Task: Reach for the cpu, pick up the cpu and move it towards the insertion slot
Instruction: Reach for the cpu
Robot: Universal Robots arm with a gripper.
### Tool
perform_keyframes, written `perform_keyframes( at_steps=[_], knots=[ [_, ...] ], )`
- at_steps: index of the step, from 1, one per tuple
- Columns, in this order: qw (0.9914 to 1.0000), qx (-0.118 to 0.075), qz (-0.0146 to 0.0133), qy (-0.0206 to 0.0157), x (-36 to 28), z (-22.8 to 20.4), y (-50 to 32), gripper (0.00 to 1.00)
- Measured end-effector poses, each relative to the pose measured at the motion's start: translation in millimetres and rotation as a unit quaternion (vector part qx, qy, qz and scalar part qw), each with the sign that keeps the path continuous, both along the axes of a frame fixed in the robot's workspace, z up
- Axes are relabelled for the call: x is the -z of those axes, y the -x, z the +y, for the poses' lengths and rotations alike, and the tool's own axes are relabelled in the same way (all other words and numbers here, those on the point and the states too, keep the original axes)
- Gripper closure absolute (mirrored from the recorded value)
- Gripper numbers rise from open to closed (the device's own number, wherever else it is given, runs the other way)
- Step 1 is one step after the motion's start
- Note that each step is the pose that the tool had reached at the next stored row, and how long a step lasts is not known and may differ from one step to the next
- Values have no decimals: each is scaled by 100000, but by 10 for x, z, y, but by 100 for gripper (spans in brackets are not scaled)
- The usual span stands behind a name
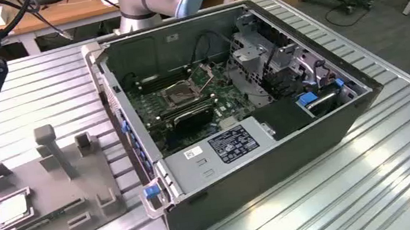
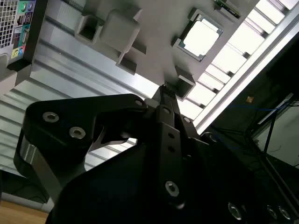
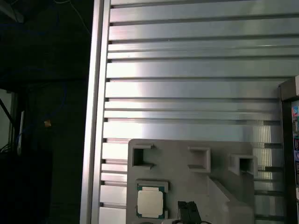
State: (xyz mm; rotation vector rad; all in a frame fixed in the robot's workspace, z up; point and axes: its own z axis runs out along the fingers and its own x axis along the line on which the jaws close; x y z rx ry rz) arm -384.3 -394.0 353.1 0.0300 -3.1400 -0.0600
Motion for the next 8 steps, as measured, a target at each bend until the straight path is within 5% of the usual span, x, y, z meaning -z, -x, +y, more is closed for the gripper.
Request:
perform_keyframes(
  at_steps=[8],
  knots=[
    [100000, 1, -1, -2, 5, 0, 0, 90]
  ],
)
